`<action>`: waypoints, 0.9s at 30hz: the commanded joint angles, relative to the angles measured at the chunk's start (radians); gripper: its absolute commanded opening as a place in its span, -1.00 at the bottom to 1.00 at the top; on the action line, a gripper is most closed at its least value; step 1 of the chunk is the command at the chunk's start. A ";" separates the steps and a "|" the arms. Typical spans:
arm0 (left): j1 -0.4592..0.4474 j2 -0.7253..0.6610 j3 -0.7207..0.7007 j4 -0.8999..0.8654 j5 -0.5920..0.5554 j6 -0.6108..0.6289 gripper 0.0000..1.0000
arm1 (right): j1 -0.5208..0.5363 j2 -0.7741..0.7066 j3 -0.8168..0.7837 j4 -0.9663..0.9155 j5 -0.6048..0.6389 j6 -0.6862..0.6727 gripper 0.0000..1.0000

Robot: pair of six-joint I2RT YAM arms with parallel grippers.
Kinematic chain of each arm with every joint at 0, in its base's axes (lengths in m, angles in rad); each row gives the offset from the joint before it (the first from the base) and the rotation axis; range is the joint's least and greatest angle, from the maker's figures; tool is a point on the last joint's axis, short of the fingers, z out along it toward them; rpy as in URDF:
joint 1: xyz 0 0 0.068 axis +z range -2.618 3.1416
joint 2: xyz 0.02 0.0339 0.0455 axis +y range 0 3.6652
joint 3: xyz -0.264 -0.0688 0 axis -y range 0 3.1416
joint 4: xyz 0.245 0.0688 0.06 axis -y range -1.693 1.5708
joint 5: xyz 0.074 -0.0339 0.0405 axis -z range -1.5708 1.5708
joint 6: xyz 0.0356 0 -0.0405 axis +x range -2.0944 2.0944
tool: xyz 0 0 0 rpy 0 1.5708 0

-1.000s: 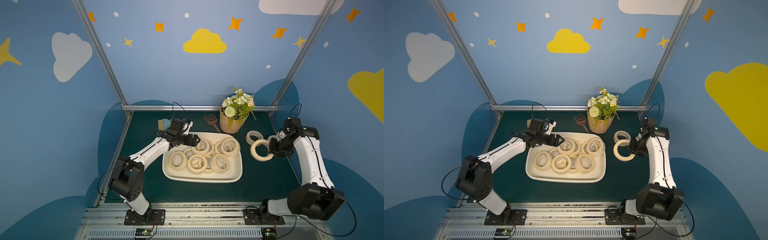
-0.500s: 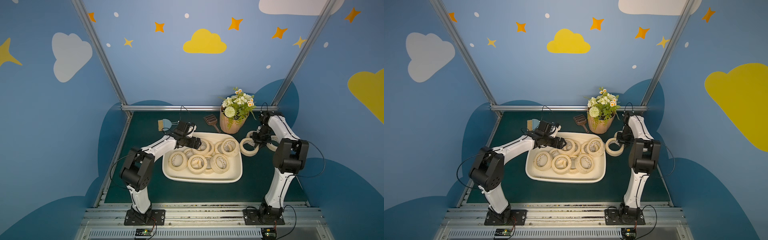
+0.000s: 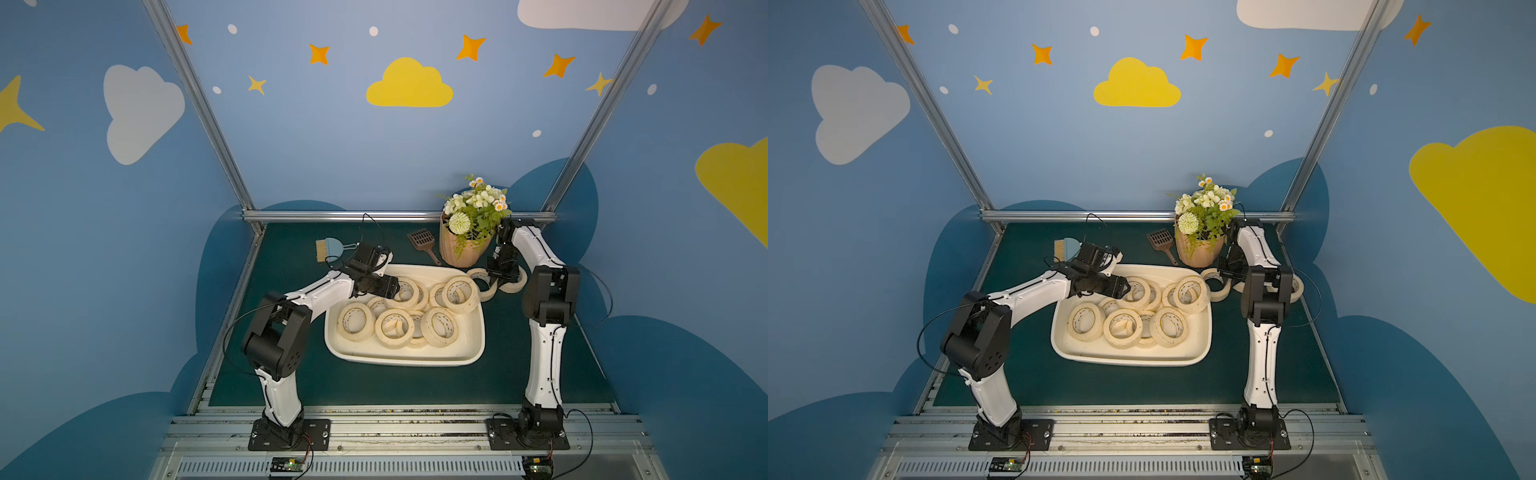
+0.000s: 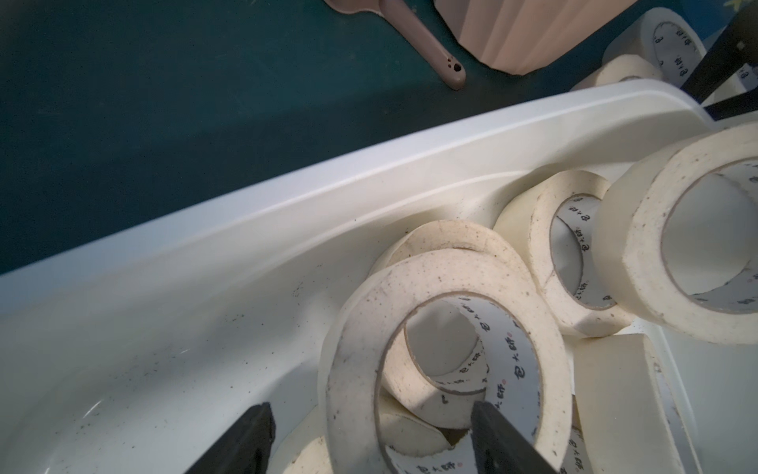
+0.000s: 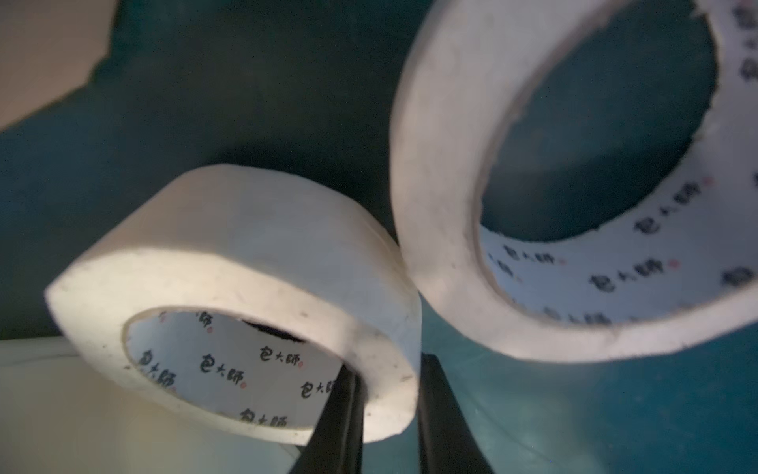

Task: Take out the art tape in the storage box
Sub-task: Place the art tape at the center of the board, then pick up the art tape from the storage box.

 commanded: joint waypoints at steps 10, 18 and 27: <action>0.002 0.019 0.026 -0.028 -0.010 0.013 0.08 | 0.002 -0.044 -0.030 0.004 0.009 0.006 -0.15; -0.001 0.019 0.033 -0.037 -0.012 0.017 0.05 | 0.024 -0.456 -0.389 0.101 0.019 0.035 0.20; -0.010 0.051 0.046 -0.055 -0.021 0.038 0.14 | 0.176 -0.850 -0.734 0.156 -0.042 0.062 0.19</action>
